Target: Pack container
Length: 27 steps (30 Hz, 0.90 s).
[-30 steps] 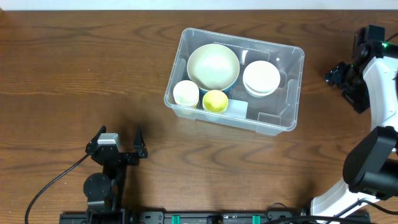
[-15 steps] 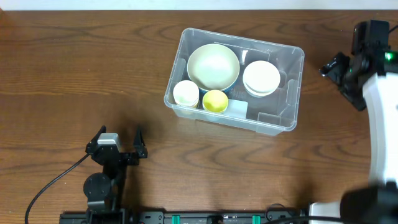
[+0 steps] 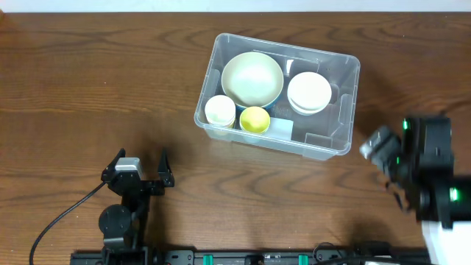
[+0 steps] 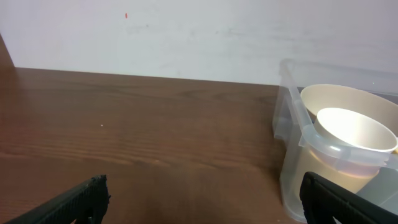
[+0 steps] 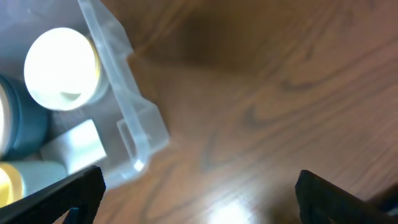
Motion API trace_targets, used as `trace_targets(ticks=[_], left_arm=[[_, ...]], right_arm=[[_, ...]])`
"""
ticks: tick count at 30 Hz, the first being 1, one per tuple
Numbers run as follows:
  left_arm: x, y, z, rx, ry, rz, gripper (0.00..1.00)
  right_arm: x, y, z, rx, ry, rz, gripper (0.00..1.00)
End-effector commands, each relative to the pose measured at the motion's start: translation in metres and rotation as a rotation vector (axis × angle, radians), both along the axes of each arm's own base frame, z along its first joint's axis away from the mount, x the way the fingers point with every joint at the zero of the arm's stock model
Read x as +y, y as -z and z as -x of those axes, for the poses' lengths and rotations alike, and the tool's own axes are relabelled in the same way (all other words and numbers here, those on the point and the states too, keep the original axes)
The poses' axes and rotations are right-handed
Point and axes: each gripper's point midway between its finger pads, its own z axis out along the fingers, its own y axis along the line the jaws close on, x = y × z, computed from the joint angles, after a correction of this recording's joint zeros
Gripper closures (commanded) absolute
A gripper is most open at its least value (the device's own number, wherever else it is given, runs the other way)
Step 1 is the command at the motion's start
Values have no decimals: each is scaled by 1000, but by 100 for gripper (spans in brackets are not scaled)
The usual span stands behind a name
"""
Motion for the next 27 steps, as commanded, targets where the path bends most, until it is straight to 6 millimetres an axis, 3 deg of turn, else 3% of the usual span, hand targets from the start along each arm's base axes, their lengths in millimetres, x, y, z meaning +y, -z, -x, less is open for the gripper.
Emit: trace_targets(ticks=[1,6,8,11,15,19,22,27], left_arm=[[2,17,0,38,-8,-8,2],[2,17,0,38,-8,-8,2],[2,17,0,38,-8,-8,2],[2,17,0,38,-8,-8,2],[2,17,0,38,-8,-8,2],[2,17,0,38,-8,-8,2],[2,17,0,38,-8,-8,2],[2,17,0,38,-8,-8,2]], right_arm=[[-3,4,20,-34,17,9,1],[-18,-4,38,-128,68,71,1],[-21,-13,28,-222,87,66,1],[-17,-37,-2,-427,70,39,1],[18,-82,-47,-736,-251,107,1],[65,-119,-56,-1027,-631,272,1],[76,-113,-51,-1104,-739,384,1],[74,-74,-44,-1088,-741,410,1]])
